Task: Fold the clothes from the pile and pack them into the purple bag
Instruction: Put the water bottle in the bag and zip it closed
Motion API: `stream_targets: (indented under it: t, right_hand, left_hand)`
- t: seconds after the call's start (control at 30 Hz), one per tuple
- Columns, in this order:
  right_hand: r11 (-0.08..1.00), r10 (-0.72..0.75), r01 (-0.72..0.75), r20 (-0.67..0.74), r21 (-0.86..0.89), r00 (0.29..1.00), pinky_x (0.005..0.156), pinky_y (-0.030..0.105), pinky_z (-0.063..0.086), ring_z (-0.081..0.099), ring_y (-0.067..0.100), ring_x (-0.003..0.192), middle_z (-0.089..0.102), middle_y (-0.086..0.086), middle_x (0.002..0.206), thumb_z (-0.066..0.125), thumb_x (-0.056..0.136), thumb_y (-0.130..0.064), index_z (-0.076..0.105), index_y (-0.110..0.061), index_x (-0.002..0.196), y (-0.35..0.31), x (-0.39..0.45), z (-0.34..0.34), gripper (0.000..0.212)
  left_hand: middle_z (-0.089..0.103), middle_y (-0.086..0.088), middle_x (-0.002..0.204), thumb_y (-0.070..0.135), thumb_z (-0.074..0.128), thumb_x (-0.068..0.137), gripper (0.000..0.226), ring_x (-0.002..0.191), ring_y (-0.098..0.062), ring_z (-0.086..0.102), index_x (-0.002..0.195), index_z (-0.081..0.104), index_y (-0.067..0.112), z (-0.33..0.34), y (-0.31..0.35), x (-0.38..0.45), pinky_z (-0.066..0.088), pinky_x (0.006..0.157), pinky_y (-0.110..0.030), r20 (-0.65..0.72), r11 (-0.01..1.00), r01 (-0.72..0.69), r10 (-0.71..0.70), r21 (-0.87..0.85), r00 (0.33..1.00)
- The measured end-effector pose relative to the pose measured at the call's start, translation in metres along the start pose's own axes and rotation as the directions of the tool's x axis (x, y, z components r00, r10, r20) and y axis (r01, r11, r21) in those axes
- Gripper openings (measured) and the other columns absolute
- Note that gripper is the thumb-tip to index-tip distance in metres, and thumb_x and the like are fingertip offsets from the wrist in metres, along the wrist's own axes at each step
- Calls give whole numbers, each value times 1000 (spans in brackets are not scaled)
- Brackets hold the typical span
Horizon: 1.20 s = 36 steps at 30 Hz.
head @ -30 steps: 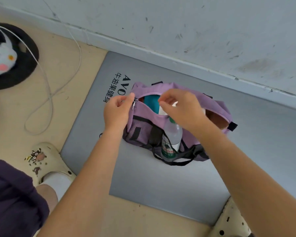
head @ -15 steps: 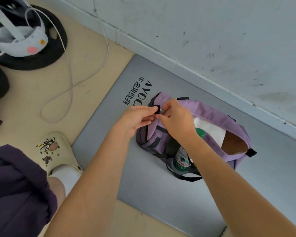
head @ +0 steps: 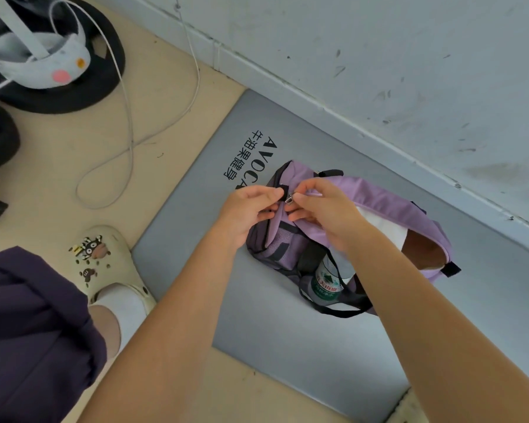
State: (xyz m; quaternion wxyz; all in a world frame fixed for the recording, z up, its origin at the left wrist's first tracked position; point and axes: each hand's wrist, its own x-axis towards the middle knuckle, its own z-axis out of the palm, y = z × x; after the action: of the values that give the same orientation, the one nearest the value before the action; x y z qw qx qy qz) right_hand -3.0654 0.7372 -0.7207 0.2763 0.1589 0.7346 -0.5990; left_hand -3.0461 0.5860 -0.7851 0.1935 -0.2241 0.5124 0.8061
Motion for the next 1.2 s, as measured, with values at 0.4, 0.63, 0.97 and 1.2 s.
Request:
stream_targets:
  t: [0.4, 0.63, 0.97, 1.2]
  right_hand:
    - [976, 101, -99, 0, 196, 995, 60, 20, 55, 62, 17, 58, 67, 7, 67, 62, 89, 3, 61, -9, 87, 2, 8, -5, 12]
    - [763, -157, 94, -41, -640, 987, 57, 5, 43, 64, 6, 53, 68, -7, 56, 55, 95, -14, 62, -15, 84, -13, 7, -11, 13]
    - [591, -33, -146, -204, -794, 978, 57, 26, 37, 49, 18, 59, 53, 3, 60, 71, 86, -29, 57, -10, 62, -5, -10, -97, 33]
    - [950, 179, -256, -360, -177, 915, 55, 16, 50, 55, 15, 61, 65, 5, 67, 77, 79, -19, 73, -7, 79, 45, -58, -164, 13]
  left_hand:
    - [71, 3, 72, 18, 71, 88, 19, 71, -8, 66, 72, 78, 24, 5, -8, -1, 54, 68, -21, 18, 1000, -27, 27, -13, 999]
    - [68, 6, 63, 19, 73, 87, 16, 59, -6, 61, 72, 73, 25, 7, -3, 2, 44, 48, -18, -46, 977, -124, 134, 172, 990]
    - [61, 10, 66, 20, 62, 93, 23, 41, -5, 54, 71, 56, 24, 3, 0, 1, 45, 52, -16, -283, 873, -198, 347, 446, 894]
    - [57, 2, 108, 32, 68, 87, 18, 82, -9, 52, 96, 58, 19, 52, 4, -23, 40, 59, -16, -155, 511, -332, 695, 793, 702]
